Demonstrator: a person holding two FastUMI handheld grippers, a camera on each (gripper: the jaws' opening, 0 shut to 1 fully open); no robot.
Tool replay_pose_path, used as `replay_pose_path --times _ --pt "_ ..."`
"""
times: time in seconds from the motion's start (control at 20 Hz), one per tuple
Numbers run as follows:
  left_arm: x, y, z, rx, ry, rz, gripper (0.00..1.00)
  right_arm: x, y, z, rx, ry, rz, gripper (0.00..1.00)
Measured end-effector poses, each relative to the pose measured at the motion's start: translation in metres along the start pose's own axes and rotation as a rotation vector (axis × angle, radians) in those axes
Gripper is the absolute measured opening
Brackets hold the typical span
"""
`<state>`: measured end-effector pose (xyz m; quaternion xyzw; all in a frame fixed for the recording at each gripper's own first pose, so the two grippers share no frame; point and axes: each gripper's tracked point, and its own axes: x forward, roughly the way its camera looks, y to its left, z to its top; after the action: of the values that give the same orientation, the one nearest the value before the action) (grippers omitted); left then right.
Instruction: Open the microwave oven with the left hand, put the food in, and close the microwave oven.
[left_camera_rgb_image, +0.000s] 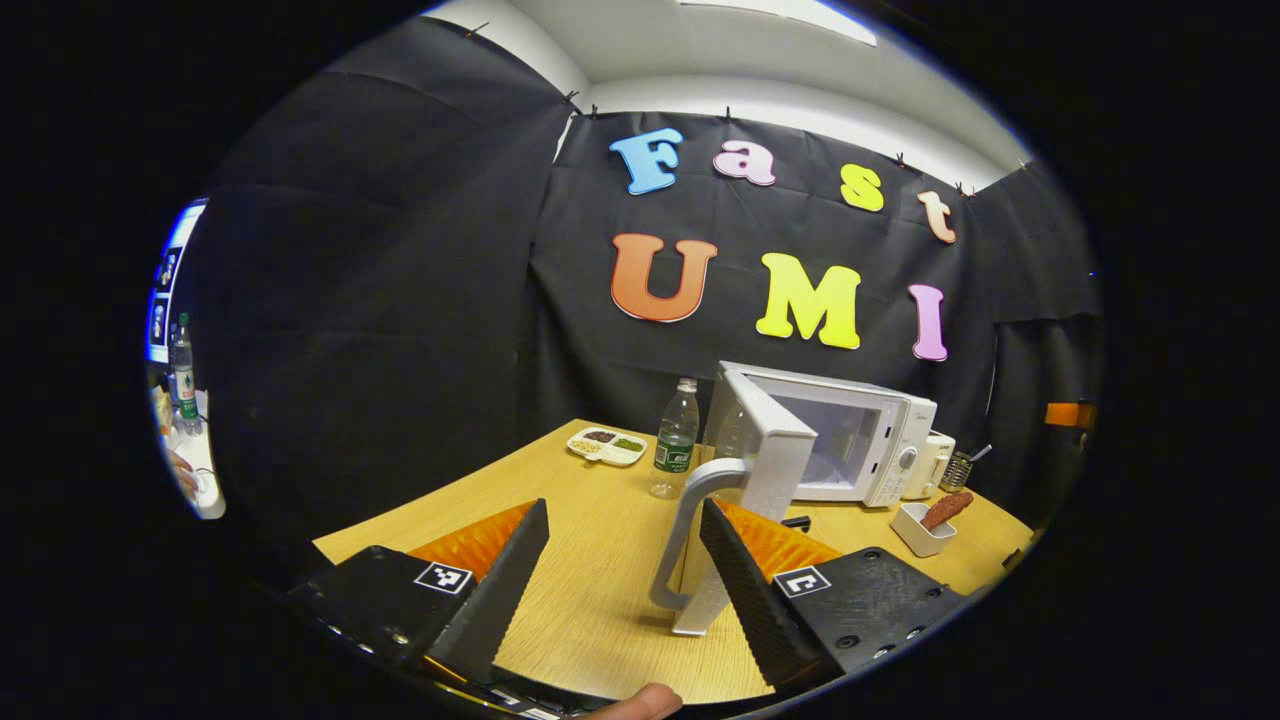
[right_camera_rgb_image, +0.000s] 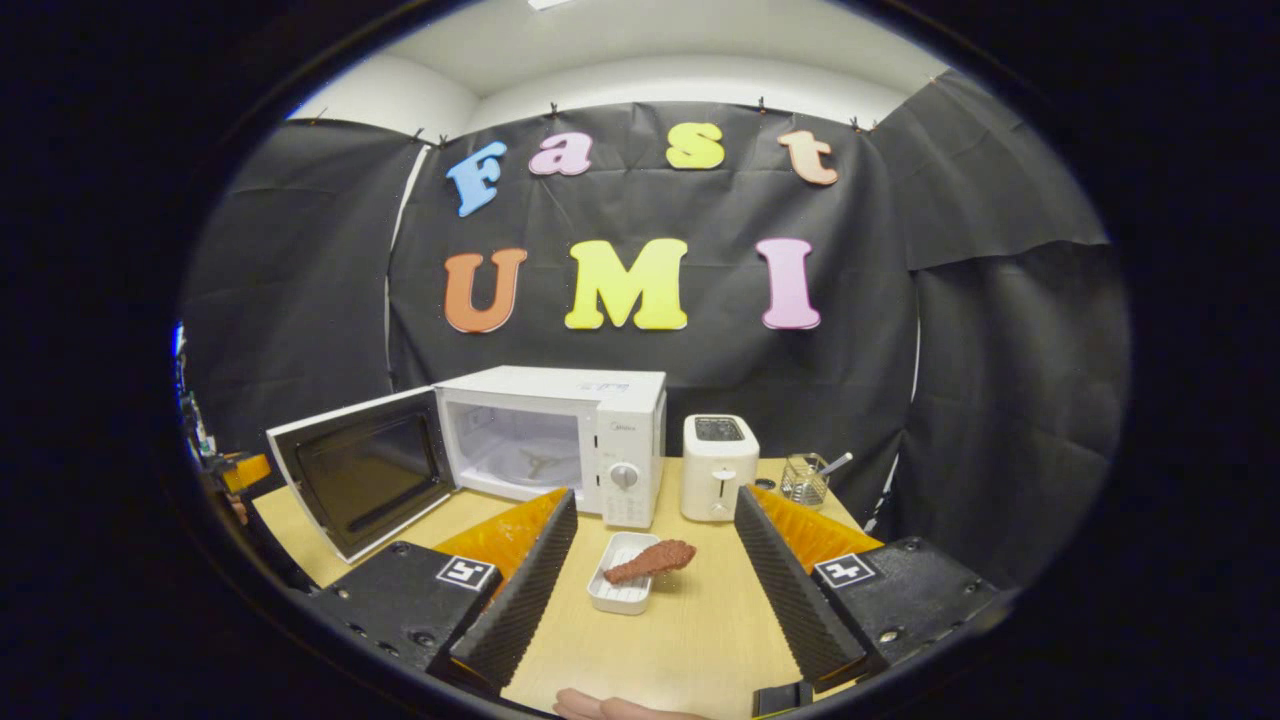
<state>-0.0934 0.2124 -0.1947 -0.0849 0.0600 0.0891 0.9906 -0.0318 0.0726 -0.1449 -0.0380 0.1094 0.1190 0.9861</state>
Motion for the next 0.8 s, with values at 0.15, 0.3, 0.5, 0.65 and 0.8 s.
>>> replay_pose_path --times 0.15,0.3,0.5,0.65,0.8 --pt "-0.015 -0.021 0.028 0.049 -0.027 -0.011 0.94 0.007 -0.005 -0.004 -0.012 0.019 0.011 1.00" --pt "-0.023 -0.048 0.054 0.054 -0.052 -0.029 0.93 0.016 -0.015 -0.008 -0.037 0.044 0.011 1.00" --pt "-0.021 -0.096 0.081 0.069 -0.067 -0.111 0.93 0.027 -0.026 -0.013 -0.033 0.078 0.025 1.00" --pt "-0.011 -0.126 0.100 0.071 -0.090 -0.162 0.93 0.039 -0.023 -0.024 -0.046 0.133 0.083 1.00" --pt "0.001 -0.153 0.108 0.069 -0.100 -0.193 0.93 0.056 -0.034 -0.030 -0.053 0.178 0.092 1.00"
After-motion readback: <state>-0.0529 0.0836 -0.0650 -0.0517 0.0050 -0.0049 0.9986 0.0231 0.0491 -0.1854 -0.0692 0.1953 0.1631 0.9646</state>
